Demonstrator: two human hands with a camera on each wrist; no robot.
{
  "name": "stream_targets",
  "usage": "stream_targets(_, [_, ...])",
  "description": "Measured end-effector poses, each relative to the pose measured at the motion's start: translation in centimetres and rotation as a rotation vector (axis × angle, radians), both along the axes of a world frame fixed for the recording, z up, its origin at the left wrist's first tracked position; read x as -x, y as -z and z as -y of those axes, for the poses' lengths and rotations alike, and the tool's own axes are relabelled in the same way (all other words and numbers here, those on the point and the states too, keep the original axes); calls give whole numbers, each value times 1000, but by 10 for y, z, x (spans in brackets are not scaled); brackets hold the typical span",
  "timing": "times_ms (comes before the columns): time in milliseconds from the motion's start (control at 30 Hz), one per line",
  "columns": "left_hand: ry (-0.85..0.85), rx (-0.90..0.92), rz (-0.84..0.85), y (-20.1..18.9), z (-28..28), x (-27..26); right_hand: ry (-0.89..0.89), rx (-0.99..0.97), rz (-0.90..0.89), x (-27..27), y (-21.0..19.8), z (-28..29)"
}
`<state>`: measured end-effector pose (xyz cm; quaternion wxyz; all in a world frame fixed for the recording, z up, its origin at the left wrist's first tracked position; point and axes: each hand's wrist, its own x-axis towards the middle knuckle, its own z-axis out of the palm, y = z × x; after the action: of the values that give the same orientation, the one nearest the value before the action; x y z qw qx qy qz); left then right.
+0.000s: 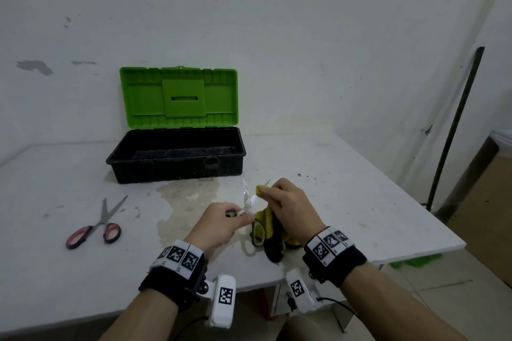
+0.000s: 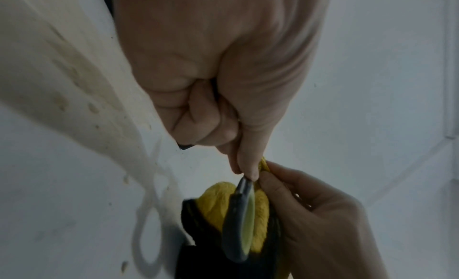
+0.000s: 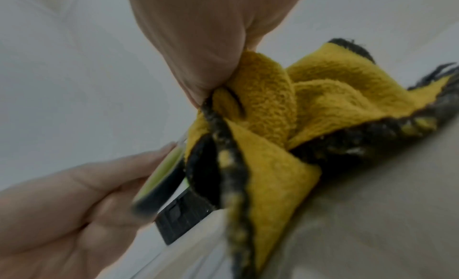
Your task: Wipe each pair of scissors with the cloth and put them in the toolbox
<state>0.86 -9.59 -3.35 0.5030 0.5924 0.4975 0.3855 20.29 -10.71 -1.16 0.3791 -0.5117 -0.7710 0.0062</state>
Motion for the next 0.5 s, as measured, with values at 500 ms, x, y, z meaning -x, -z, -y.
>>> stream_targets(500, [31,40,38,-5,3,-1,-47,7,27,-1,-8,3])
